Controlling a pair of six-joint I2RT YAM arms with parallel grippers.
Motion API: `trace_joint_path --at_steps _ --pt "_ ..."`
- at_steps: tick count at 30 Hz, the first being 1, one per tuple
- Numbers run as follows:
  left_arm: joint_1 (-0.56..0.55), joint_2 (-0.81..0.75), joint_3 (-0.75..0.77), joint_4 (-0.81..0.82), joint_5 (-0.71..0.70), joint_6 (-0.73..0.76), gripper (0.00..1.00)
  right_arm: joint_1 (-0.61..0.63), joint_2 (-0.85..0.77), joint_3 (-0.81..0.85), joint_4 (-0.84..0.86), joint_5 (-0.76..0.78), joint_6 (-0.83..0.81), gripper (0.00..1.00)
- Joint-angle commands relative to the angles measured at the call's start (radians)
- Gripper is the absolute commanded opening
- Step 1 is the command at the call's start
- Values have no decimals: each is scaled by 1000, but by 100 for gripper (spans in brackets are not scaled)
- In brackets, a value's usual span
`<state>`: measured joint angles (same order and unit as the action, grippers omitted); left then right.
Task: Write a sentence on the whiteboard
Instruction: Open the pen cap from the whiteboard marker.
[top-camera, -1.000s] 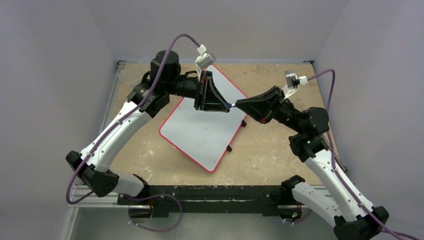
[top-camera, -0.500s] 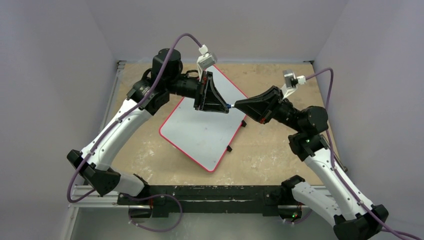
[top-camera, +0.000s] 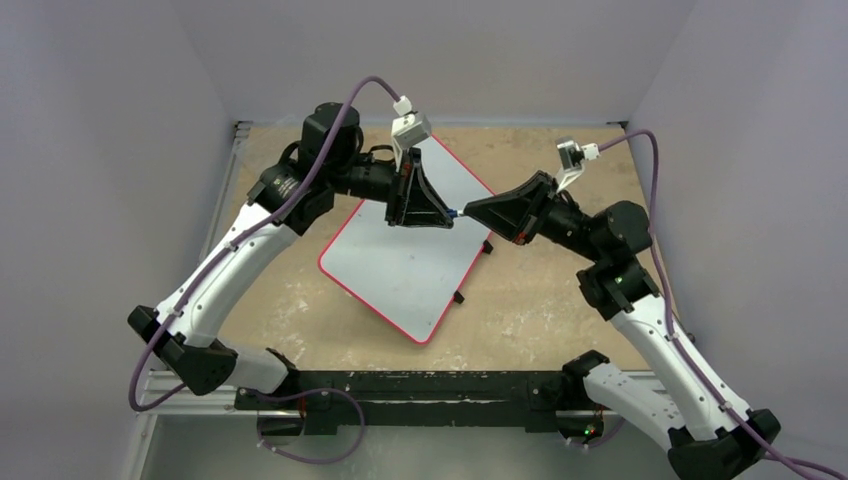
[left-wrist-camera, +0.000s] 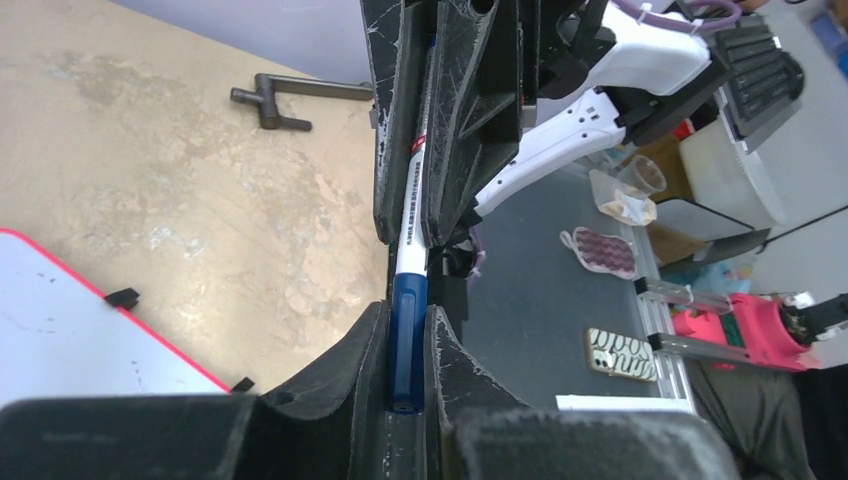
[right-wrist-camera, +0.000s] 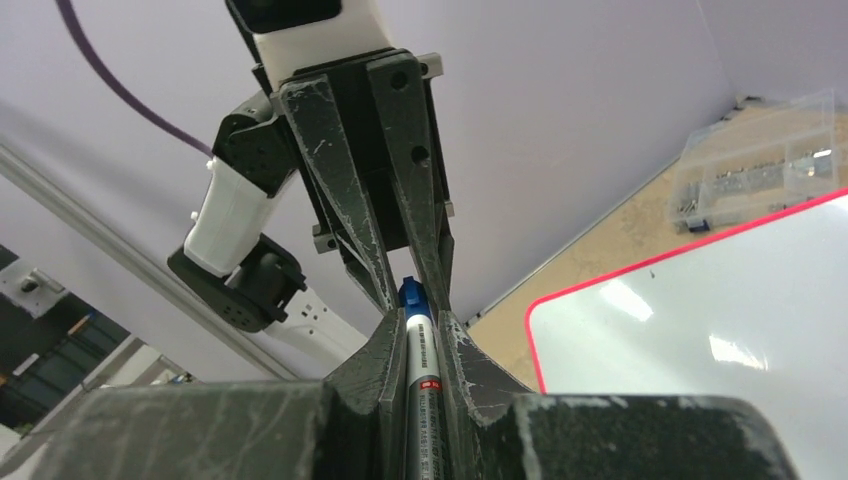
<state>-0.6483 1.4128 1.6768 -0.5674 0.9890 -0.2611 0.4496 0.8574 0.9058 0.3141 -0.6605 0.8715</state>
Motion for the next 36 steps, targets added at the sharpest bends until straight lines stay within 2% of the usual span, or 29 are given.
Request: trace_joint_path --at_steps 1,13,26,31,36 --pt "1 -85 -29 -42 -107 78 0 0 -1 9 -99 102 16 0" --pt "2 -209 -138 -72 -308 148 0 -11 8 64 -240 178 40 0" --pt "52 -346 -249 -134 -411 154 0 -78 18 85 -309 151 19 0" --pt "98 -397 -273 -199 -515 134 0 -102 14 114 -395 187 -26 0" --pt "136 -444 -291 -280 -672 109 0 -107 -8 98 -413 225 -45 0"
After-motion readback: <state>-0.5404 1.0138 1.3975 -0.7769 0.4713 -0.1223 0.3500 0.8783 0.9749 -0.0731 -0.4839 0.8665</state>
